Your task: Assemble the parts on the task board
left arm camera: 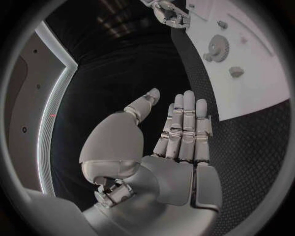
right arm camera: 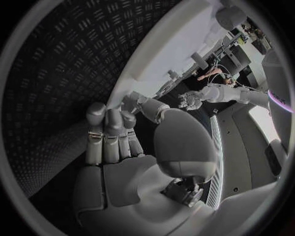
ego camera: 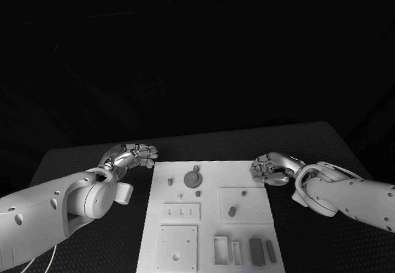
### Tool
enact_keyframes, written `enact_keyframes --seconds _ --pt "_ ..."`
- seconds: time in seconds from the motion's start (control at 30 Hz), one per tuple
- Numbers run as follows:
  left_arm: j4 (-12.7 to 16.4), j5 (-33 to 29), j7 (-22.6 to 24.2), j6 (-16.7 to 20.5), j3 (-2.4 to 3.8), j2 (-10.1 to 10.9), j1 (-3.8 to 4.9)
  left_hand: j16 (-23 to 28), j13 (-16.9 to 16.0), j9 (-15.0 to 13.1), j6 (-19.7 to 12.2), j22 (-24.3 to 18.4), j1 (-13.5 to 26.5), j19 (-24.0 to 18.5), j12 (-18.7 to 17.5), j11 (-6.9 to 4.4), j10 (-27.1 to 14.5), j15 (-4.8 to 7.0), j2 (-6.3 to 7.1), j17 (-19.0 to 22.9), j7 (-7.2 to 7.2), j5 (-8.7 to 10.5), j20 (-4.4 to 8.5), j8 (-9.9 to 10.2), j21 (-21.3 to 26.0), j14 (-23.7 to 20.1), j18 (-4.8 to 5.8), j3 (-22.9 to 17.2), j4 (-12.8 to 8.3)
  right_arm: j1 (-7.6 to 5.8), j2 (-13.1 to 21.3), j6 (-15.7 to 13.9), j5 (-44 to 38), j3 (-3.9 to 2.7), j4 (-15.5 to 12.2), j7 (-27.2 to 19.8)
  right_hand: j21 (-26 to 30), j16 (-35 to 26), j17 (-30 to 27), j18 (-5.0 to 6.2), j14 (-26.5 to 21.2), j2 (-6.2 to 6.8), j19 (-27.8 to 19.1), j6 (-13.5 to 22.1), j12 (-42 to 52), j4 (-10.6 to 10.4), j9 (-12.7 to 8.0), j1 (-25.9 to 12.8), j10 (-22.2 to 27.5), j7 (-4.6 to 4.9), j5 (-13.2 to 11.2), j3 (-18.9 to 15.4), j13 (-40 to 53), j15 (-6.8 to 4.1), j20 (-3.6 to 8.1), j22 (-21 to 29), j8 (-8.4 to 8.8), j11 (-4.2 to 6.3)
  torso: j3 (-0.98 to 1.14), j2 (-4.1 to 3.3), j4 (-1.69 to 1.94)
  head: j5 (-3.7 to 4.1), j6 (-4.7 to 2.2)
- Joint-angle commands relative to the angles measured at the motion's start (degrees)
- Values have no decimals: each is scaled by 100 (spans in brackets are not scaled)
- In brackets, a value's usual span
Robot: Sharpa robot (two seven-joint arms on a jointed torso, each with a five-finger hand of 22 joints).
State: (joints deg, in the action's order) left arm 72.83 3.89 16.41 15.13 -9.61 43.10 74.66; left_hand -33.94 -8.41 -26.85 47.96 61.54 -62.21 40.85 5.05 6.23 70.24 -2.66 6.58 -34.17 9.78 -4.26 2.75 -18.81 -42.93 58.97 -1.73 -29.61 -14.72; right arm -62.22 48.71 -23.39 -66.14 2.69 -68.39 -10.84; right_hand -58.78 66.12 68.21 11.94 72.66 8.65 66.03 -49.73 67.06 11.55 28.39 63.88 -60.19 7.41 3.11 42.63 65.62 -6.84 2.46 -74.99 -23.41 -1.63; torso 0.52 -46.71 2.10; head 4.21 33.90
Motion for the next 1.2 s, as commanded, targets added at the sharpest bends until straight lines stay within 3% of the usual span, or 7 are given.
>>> enact_keyframes --seconds 0.03,0.4,0.67,0.8,1.03,1.2 --pt "15 80 16 -139 4 2 4 33 -13 -13 51 9 54 -28 -9 -5 53 -26 -33 -9 9 19 1 11 -27 -23 -105 -30 11 8 -12 -123 -46 0 -44 93 -39 21 -6 306 3 -49 60 -1085 30 36 25 -18 284 -274 -33 23 -4 -43 0 -78 -34 303 2 1 -2 -4 5" --pt "57 487 -144 -473 7 0 7 44 -143 -102 463 21 248 -40 148 -198 468 -23 -170 -40 -188 26 2 -158 -27 -10 -100 13 133 -4 67 -465 54 -13 -432 481 -27 15 -10 306 24 -27 82 -1097 55 99 135 -78 250 -298 -27 198 17 -68 9 -64 -122 327 2 7 -6 2 -22" --pt "65 666 -334 -550 10 -38 9 31 -181 -104 588 23 420 -25 169 -244 567 -5 -209 -59 -243 42 19 -174 -31 20 -107 56 229 -212 32 -516 -437 -26 -643 1013 -40 27 -6 306 65 -42 128 -1119 104 229 218 -185 202 -314 -21 362 56 -82 15 -65 -169 342 -8 20 -4 1 -70" --pt "75 1107 -775 -802 10 -73 14 27 -189 -102 614 25 449 -18 168 -252 584 0 -202 -65 -254 48 24 -171 -35 28 -109 65 236 -350 -61 -305 -967 -27 -837 1428 -43 31 -1 306 75 -48 143 -1125 133 280 247 -213 198 -320 -16 422 84 -89 22 -65 -180 348 -5 32 -6 -10 -95" --pt "198 1580 -1395 -1063 14 -201 55 -43 -231 -79 677 30 982 25 154 -279 657 41 -53 -123 -266 142 59 -120 -52 92 -113 255 536 -598 -378 -52 -2044 -27 -1173 2242 -43 33 3 306 83 -28 155 -1129 157 309 279 -254 200 -323 -19 509 111 -91 19 -64 -187 351 -24 120 -29 -66 -116" --pt "267 1767 -1684 -940 14 -352 108 -81 -252 -56 599 26 1304 37 147 -295 684 63 14 -157 -236 147 83 -50 -49 96 -130 308 783 -734 -591 116 -2317 -27 -1387 2541 -46 33 3 306 90 -6 166 -1135 162 316 295 -265 197 -327 -19 565 117 -91 13 -64 -190 353 -41 187 -24 -109 -114"
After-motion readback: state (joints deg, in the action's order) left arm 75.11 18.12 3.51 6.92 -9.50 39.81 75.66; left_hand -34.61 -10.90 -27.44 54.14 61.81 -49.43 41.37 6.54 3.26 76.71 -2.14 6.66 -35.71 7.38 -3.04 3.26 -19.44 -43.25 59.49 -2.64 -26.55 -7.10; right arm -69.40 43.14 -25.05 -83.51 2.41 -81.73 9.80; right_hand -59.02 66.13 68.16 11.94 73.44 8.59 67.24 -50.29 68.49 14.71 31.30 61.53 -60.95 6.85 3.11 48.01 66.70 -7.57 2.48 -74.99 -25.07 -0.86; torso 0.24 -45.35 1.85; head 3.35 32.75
